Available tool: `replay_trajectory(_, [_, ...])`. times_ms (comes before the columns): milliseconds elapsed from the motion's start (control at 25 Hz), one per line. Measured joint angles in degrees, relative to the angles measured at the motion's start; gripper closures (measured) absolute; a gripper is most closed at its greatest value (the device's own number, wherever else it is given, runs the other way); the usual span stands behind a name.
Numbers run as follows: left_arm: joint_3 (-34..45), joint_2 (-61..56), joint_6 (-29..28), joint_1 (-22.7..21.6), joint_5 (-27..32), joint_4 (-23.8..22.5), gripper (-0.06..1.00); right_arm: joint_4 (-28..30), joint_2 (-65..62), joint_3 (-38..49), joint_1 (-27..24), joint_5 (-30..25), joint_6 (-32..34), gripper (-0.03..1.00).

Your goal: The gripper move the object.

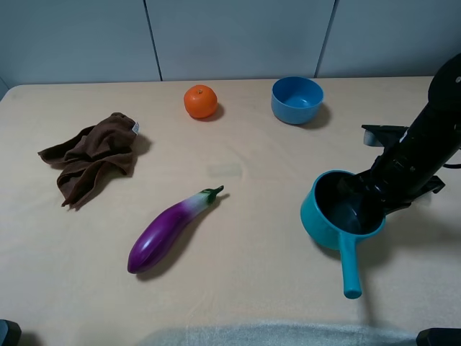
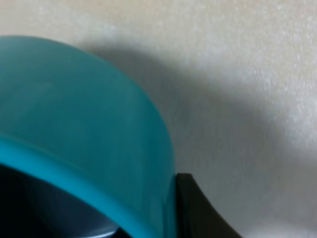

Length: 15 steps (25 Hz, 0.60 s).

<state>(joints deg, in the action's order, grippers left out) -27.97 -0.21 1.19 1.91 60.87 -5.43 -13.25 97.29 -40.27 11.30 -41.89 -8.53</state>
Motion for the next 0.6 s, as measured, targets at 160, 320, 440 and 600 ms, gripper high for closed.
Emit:
replay_trajectory(160, [0.0,0.0,0.0,0.0,0.0,0.0,-0.05,0.0,-2.3,0.0,0.0,-1.5,0.5,0.97])
replay_trajectory(320, [0.0,0.0,0.0,0.0,0.0,0.0,-0.05,0.0,-3.9,-1.0,0.0,-4.7,0.8,0.97])
replay_trajectory(440, [0.0,0.0,0.0,0.0,0.0,0.0,-0.05,0.3,-4.7,-2.6,0.0,-6.8,1.2,0.97])
replay_trajectory(600, [0.0,0.0,0.0,0.0,0.0,0.0,-0.05,1.5,-5.2,-5.5,0.0,-10.4,2.9,0.97])
